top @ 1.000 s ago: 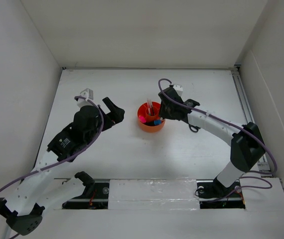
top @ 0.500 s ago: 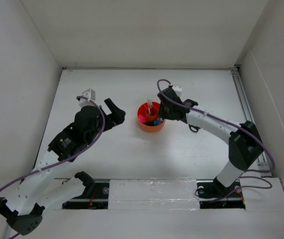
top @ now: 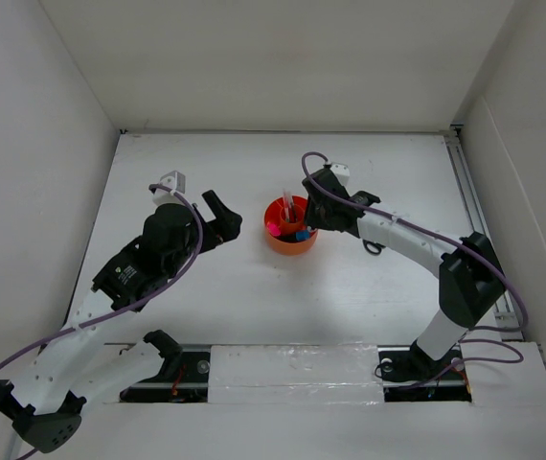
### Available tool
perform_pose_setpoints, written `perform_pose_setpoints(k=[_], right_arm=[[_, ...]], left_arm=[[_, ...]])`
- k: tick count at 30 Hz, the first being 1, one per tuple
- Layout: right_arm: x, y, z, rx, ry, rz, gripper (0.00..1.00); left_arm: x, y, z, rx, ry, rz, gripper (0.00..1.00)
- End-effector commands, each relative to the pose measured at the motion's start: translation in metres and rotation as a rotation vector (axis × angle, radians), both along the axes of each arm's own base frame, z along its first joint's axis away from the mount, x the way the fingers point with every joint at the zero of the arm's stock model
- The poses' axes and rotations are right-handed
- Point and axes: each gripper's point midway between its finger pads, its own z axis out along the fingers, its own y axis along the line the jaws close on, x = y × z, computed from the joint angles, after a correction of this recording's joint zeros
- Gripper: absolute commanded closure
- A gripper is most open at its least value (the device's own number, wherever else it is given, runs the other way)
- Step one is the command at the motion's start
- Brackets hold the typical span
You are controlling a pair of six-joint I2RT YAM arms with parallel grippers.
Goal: Sort the stationery into containers
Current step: Place the stapler in the storage box.
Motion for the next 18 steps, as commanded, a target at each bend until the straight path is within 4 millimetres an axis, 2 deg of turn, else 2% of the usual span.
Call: perform_pose_setpoints(k=[1, 5, 12, 18], right_arm=[[0.0149, 0.0119, 0.0229, 0.051, -0.078, -0.014, 0.89], [0.0149, 0.0119, 0.0229, 0.051, -0.078, -0.014, 0.82], [0.0147, 0.0118, 0.0206, 0.051, -0.078, -0.014, 0.79], [0.0128, 0.0102, 0.0208, 0.051, -0.078, -0.014, 0.72]], left_arm=[[0.0006, -0.0014, 0.0048, -0.007, -0.025, -0.015, 0.00], [0.0006, -0.0014, 0.0048, -0.007, -0.025, -0.015, 0.00], [0.0006, -0.0014, 0.0048, -0.007, -0.025, -0.015, 0.00], [0.0006, -0.0014, 0.0048, -0.007, -0.025, -0.015, 0.00]])
